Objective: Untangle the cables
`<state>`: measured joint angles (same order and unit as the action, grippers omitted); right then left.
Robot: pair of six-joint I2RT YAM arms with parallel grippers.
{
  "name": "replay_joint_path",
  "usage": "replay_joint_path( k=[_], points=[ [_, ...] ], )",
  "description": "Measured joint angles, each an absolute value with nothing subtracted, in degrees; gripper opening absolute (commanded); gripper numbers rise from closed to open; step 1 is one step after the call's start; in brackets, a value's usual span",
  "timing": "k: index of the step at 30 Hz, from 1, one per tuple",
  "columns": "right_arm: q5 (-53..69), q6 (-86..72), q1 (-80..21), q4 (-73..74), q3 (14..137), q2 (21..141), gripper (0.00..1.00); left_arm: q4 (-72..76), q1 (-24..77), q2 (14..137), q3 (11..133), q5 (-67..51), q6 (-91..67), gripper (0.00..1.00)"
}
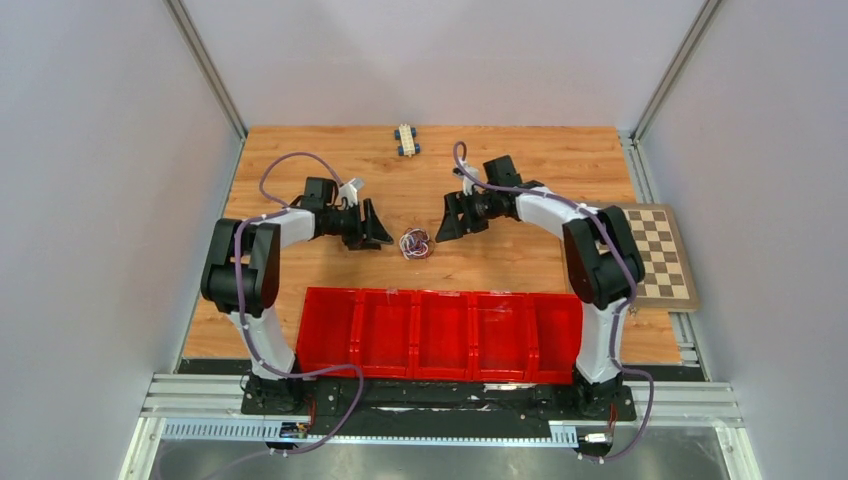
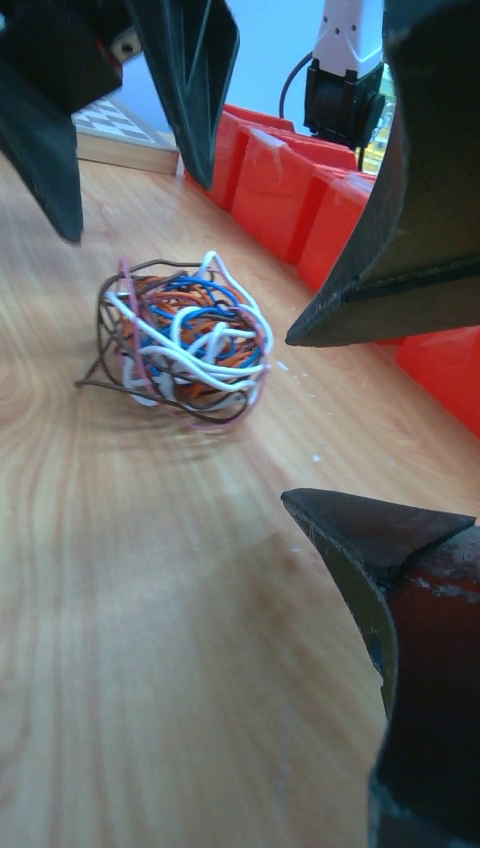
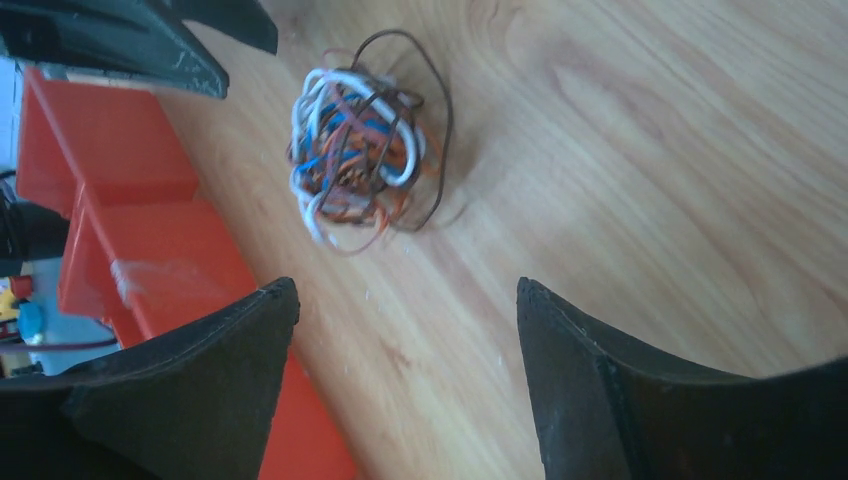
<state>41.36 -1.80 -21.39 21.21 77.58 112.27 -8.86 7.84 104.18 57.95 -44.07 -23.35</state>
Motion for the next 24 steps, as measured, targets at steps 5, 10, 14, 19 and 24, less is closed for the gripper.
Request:
replay_joint_path(
  k=[5, 10, 14, 19, 24],
  points=[
    [42.65, -5.34, -23.27, 18.48, 81.78, 120.66, 0.70, -4.75, 9.30, 108.40, 60.20, -45.19, -25.63, 0.57],
    [44.51, -8.21, -25.15, 15.27, 82.96, 123.28, 0.60, -1.34, 11.03, 110.63, 60.47, -46.33, -27.18, 0.51],
    [45.10, -9.43, -26.59, 13.37, 83.46, 124.75, 0.40, 0.36, 11.79, 112.05, 60.45, -46.83, -28.80, 0.34],
    [44.82, -9.52, -27.03, 13.15, 83.29, 124.75, 0.00, 1.96, 11.90, 112.07, 60.45, -47.55, -29.98, 0.12],
    [42.92, -8.03, -25.98, 14.37, 79.50, 120.44, 0.00, -0.75, 11.90, 107.66, 59.66, -47.18, -28.10, 0.00]
  ],
)
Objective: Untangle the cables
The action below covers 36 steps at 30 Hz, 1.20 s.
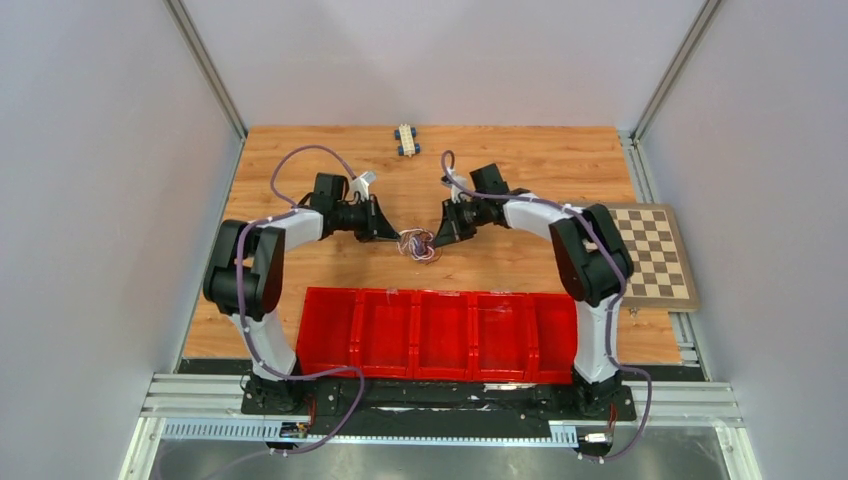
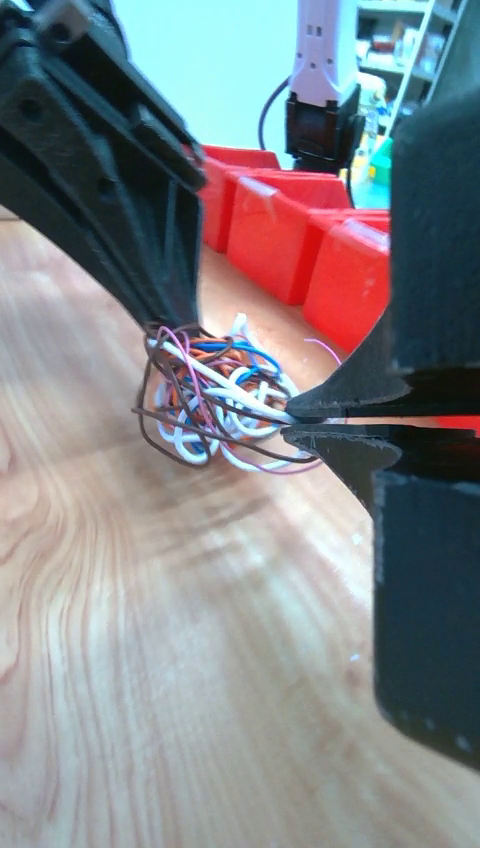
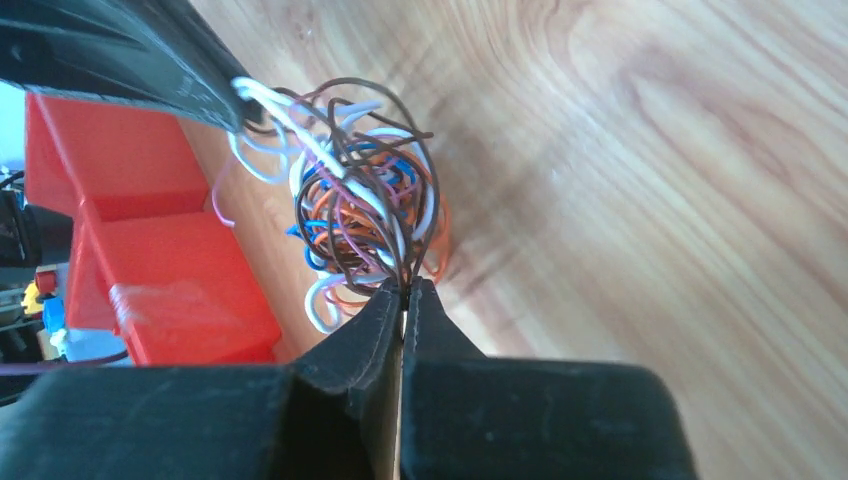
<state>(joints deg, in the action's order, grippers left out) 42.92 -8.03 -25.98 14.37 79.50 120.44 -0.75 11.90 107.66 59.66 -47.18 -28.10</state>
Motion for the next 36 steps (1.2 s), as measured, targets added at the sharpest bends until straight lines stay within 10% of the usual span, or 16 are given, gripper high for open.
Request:
replay_joint_path(
  k=[11, 36],
  points=[
    [36.27, 2.22, -13.34, 22.15, 72.69, 99.33, 0.00, -12.21, 5.50, 88.86, 57.74, -42.94, -19.49, 0.00],
    [23.03, 17.17, 6.42, 33.45, 68.31, 94.24, 0.00, -31.99, -15.46, 86.39, 56.25, -20.38, -2.28, 0.00]
  ],
)
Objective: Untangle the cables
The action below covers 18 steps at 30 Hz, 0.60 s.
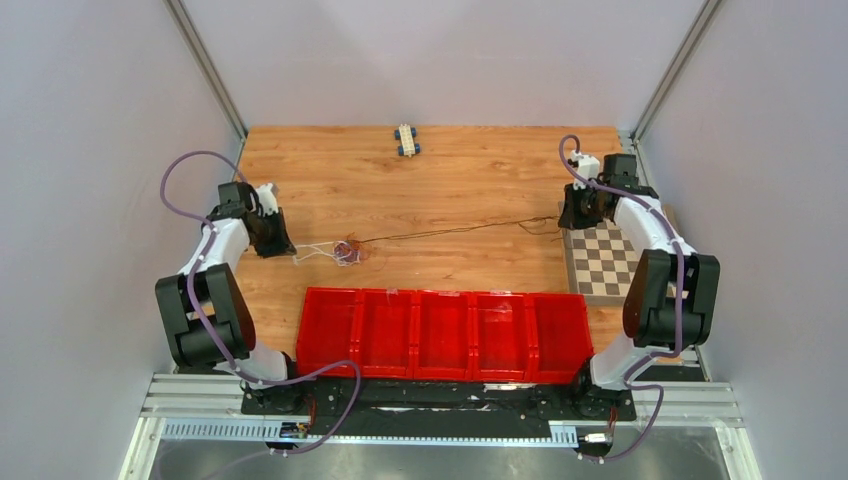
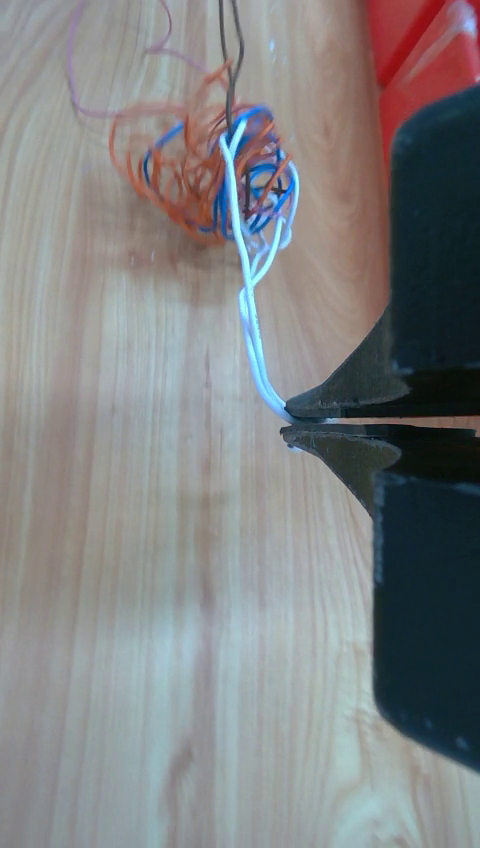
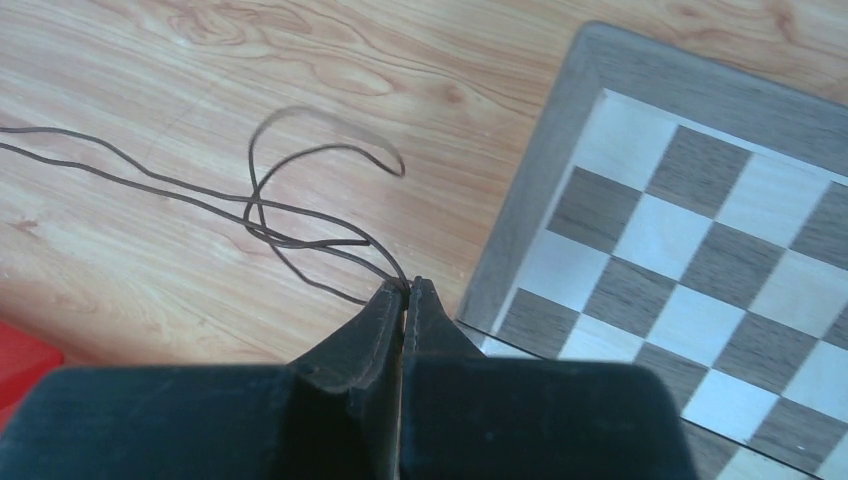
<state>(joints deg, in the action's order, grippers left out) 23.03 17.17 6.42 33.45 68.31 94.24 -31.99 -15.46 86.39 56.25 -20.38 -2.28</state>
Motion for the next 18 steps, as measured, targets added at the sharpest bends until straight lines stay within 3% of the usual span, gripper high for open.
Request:
replay_joint_path(
  k=[18],
  points=[
    [23.42, 18.13, 12.08, 34.09, 75.33, 94.13, 0.00, -31.97, -22.26, 90.89, 56.55, -5.98, 0.95, 0.00]
  ],
)
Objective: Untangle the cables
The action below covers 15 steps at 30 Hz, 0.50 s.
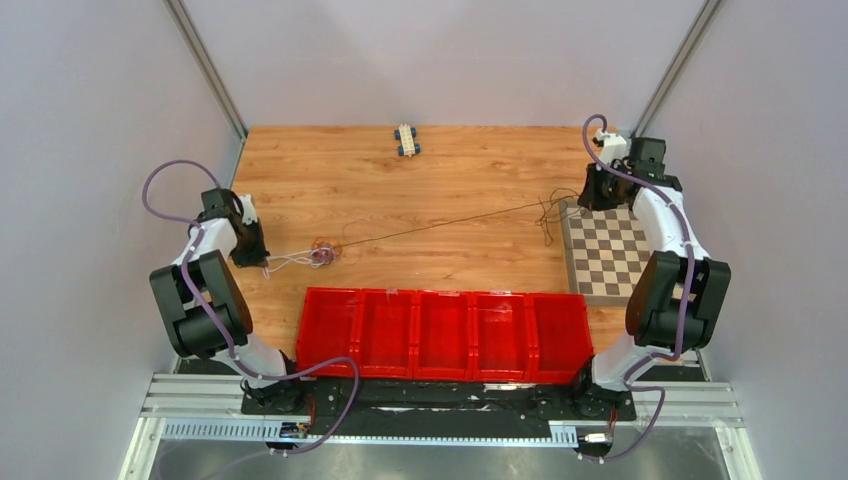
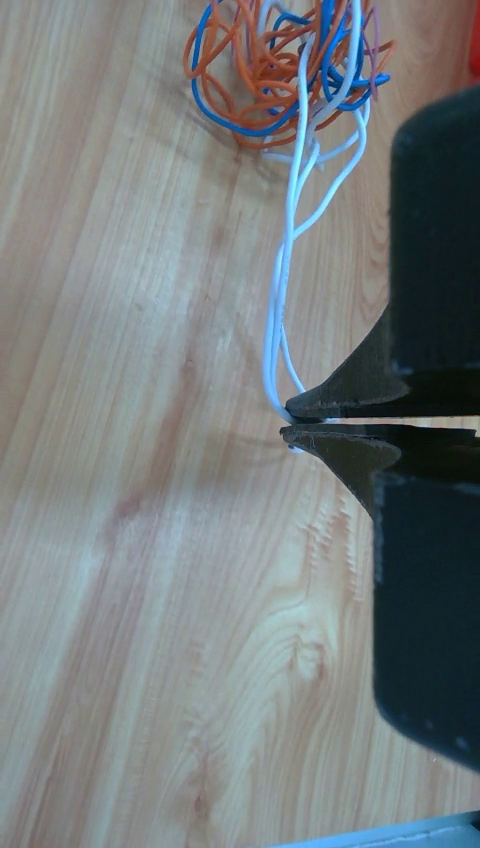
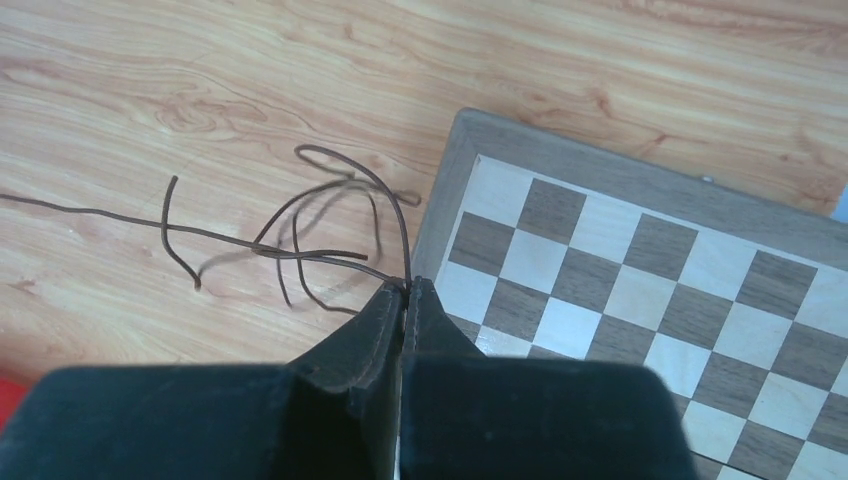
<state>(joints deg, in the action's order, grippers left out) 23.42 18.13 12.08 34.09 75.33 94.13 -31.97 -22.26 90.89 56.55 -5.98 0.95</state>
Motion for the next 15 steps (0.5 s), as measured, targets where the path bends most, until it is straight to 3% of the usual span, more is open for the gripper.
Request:
replay_joint_path(
  k=[14, 15],
  points=[
    [39.40, 12.51, 9.74, 35.33, 80.71, 93.49, 0.01, -32.12, -20.60, 89.73, 58.22, -15.92, 4.27, 0.00],
    [40.14, 12.08, 8.73, 35.33, 80.62, 93.36, 0.11, -32.16, -20.60, 89.60, 58.35, -16.69, 4.32, 0.00]
  ],
)
